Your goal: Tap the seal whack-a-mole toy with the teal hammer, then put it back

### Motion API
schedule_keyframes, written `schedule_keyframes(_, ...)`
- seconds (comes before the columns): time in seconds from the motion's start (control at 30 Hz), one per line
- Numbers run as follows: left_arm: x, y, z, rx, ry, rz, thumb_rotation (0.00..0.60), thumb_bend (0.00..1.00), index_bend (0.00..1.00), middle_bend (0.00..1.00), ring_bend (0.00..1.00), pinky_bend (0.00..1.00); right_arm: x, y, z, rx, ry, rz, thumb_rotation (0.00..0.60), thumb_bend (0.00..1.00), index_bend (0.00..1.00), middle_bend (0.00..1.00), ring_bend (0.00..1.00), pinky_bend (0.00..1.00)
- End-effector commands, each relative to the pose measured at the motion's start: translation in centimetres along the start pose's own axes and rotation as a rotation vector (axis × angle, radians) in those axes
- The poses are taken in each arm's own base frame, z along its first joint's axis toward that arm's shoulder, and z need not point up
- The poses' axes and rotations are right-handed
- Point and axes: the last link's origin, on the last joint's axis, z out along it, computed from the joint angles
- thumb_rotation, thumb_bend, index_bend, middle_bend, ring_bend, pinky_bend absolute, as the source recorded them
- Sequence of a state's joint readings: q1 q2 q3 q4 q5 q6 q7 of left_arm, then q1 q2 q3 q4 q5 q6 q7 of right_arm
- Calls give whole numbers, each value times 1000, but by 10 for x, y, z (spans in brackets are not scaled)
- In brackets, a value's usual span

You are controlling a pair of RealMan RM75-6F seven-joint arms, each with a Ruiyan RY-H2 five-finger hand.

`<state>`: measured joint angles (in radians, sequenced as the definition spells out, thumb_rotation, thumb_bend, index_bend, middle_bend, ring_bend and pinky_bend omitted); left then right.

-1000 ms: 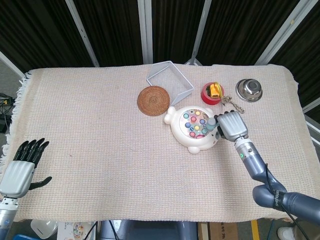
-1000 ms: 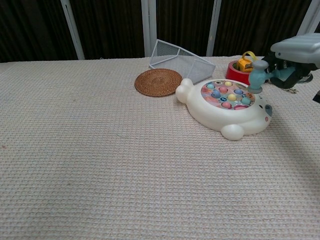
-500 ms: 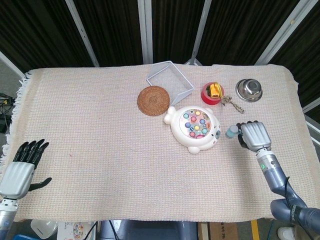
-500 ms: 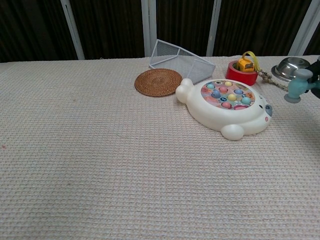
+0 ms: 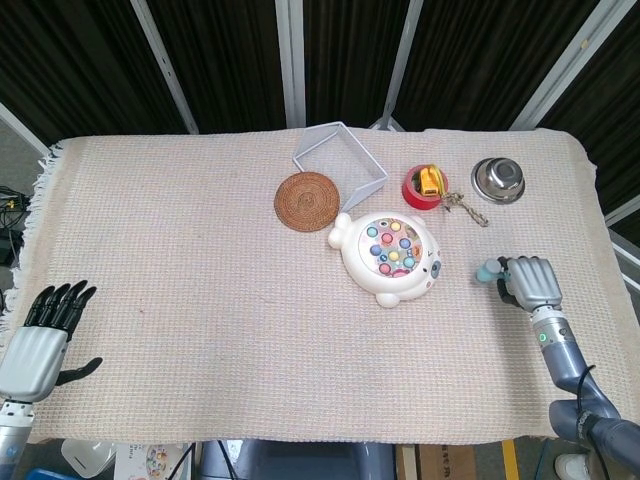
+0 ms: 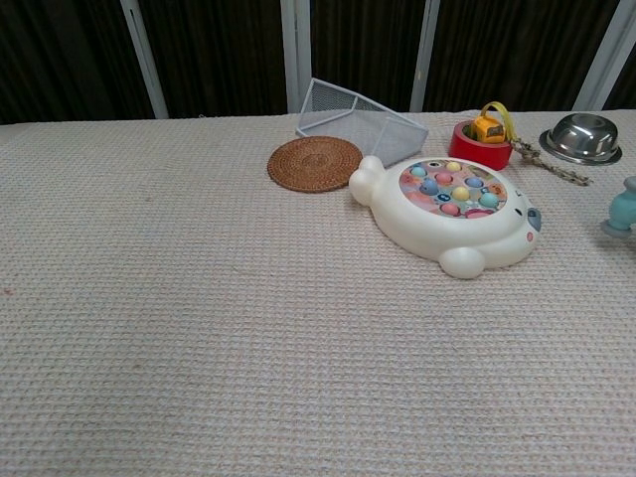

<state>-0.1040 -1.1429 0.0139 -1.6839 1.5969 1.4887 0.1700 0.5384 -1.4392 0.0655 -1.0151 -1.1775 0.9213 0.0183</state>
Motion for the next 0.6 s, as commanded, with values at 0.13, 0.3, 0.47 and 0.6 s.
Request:
schedule_keyframes(0.13,0,0,0,0,-1,1,600,129,0,0,0,0,-12,4,2,-9,-24,20,600,608,737,676,437,366)
schedule_keyframes(0.3,1,0,0,1,2,1,600,128,0,0,0,0,-16,6,2,-14,-39,21,600,515,674,631,398,326)
schedule_keyframes(0.47,0,-1,0,2,2,1,600,129,0,0,0,0,-17,6,1,-17,-43,29,600,418,627,596,369,299)
schedule_keyframes(0.6,0,-1,0,2,4,-1,600,128,0,0,0,0,-16,6,1,-18,-46,31,600,408,604,577,351,273)
